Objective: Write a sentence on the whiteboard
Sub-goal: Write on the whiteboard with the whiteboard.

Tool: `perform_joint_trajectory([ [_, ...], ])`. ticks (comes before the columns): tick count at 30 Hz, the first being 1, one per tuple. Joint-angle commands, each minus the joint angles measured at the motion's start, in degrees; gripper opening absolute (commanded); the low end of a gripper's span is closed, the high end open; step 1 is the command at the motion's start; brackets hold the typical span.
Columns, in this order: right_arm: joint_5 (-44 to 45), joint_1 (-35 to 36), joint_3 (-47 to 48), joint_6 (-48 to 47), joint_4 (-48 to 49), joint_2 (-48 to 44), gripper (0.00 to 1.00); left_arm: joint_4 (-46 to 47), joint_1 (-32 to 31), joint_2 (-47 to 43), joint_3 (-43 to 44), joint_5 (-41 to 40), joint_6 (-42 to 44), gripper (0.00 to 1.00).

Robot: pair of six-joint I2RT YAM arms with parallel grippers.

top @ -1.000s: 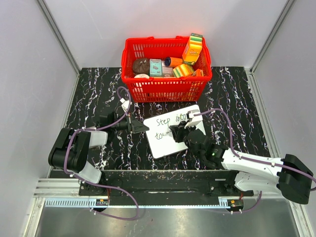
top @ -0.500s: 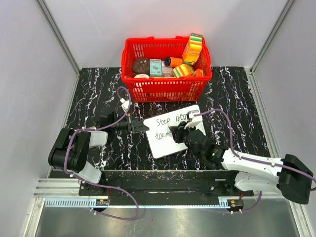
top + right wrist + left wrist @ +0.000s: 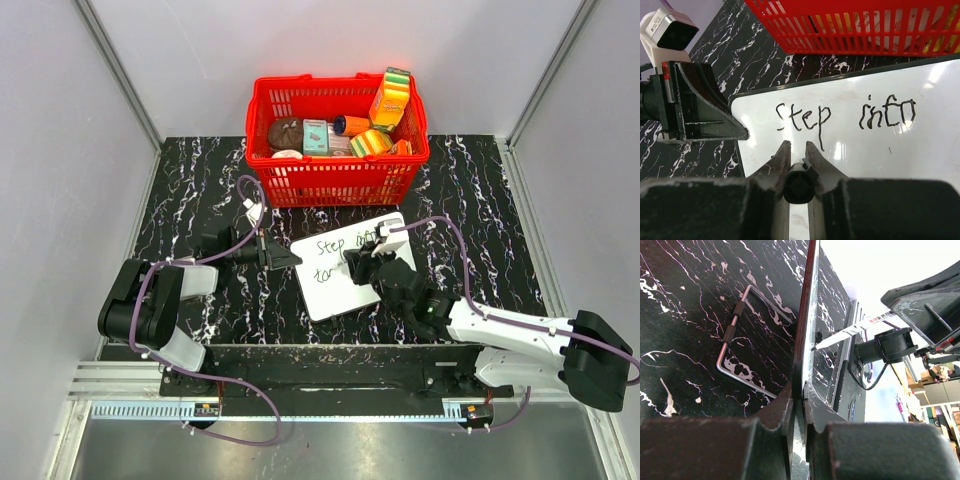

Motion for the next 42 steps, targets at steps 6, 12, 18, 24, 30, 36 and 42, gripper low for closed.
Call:
perform_joint_trajectory([
  [6,3.5,0.1,3.0,-2.1,0.9,0.7,0.0,0.2,-1.1,0.9,0.7,-1.1,4.7,0.0],
  [12,2.8,0.1,1.9,-1.0,-0.5,-0.1,0.0,0.3,-1.1,0.9,0.7,-1.1,4.7,0.0],
  [18,1.9,0.1,0.4,0.2,-2.0,-0.9,0.0,0.2,-1.1,1.0,0.7,-1.0,4.7,0.0],
  [24,1.1,0.1,-1.2,1.5,-2.6,-1.8,0.0,0.1,-1.1,1.0,0.7,-1.2,4.7,0.0],
  [30,-0.3,0.1,-2.0,2.2,-2.6,-1.3,0.0,0.0,-1.1,1.0,0.7,-1.2,4.8,0.0],
  [36,0.1,0.1,-1.9,2.0,-2.4,-1.3,0.0,0.0,-1.1,1.1,0.8,-1.1,4.8,0.0],
  [42,2.9,0.1,0.0,0.0,-2.0,-1.0,0.0,0.0,-1.1,1.2,0.7,-1.3,4.8,0.0],
])
